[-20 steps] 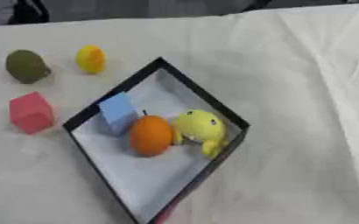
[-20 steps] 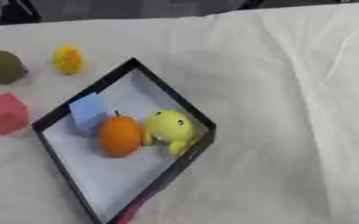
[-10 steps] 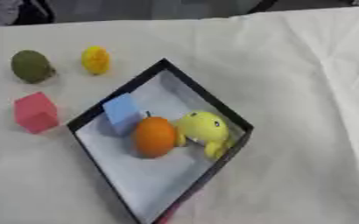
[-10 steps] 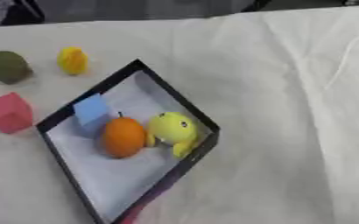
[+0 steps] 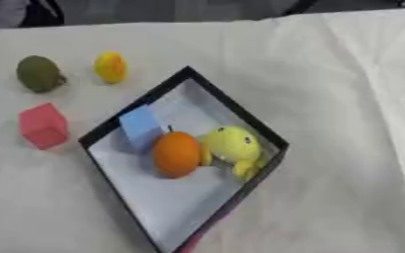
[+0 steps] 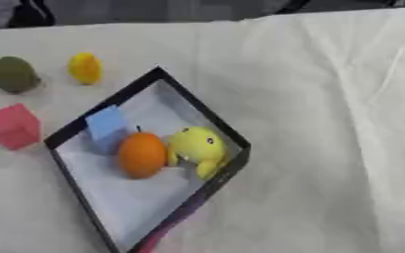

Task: Pick up objects on the table and place them in the box.

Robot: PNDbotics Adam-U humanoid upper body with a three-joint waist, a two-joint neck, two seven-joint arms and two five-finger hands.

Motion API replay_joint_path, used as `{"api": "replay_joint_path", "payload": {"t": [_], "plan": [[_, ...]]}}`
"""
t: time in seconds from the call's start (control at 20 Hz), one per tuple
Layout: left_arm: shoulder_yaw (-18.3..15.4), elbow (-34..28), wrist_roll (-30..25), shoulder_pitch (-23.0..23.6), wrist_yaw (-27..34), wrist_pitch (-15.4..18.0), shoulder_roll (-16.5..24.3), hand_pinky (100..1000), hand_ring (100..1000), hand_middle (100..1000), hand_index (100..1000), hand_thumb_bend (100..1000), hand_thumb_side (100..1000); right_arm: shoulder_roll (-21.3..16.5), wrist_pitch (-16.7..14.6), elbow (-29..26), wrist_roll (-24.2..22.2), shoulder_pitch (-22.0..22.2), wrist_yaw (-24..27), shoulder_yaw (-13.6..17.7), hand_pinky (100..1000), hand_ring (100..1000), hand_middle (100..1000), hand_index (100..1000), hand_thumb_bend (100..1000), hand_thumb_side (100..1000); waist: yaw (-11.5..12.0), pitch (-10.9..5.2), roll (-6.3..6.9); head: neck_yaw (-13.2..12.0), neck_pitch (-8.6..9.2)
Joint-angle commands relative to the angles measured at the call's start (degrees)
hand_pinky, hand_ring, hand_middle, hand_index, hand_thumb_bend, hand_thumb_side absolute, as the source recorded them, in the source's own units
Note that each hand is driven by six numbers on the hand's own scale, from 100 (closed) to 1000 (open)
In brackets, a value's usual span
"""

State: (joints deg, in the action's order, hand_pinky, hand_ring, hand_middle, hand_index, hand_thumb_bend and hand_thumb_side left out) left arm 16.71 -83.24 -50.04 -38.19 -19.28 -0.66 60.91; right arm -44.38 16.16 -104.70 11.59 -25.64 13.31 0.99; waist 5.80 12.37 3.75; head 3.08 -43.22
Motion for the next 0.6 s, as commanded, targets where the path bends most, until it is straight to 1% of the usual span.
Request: {"api": "replay_joint_path", "payload": {"t": [0.05,0.25,0.35,0.5,0.6], "plan": [[-0.4,0.6,-1.0,-1.7,0.5,0.3,0.6,896,899,847,892,665,395,-0.8,0.0,-0.2,0.2,-0.4,0.3,0.5,919,760,745,846,100,684,-0.1,-1.49,-0.87,0.6,0.29],[0.8,1.8,-1.4,-3.2,0.1,0.4,-1.0,897,899,847,892,672,403,-0.3,0.0,0.1,0.2,-0.4,0.4,0.4,919,758,744,846,100,687,-0.2,-1.50,-0.96,2.7,0.22],[1.5,2.6,-1.8,-3.9,-0.3,0.5,-1.9,897,900,849,892,690,416,-0.1,0.0,0.1,0.2,-0.4,0.5,0.4,919,757,743,845,100,688,-0.4,-1.47,-0.95,3.4,0.21],[2.5,4.0,-1.9,-4.7,-1.1,0.5,-3.0,898,902,851,892,726,445,0.1,0.0,0.1,0.1,-0.5,0.6,0.3,919,756,743,841,100,689,-0.5,-1.41,-0.90,3.6,0.22],[3.0,5.0,-1.9,-5.1,-1.6,0.5,-3.6,898,904,850,887,739,449,0.2,0.0,0.2,0.1,-0.6,0.7,0.3,919,756,743,836,100,690,-0.6,-1.38,-0.86,3.6,0.21]]}}
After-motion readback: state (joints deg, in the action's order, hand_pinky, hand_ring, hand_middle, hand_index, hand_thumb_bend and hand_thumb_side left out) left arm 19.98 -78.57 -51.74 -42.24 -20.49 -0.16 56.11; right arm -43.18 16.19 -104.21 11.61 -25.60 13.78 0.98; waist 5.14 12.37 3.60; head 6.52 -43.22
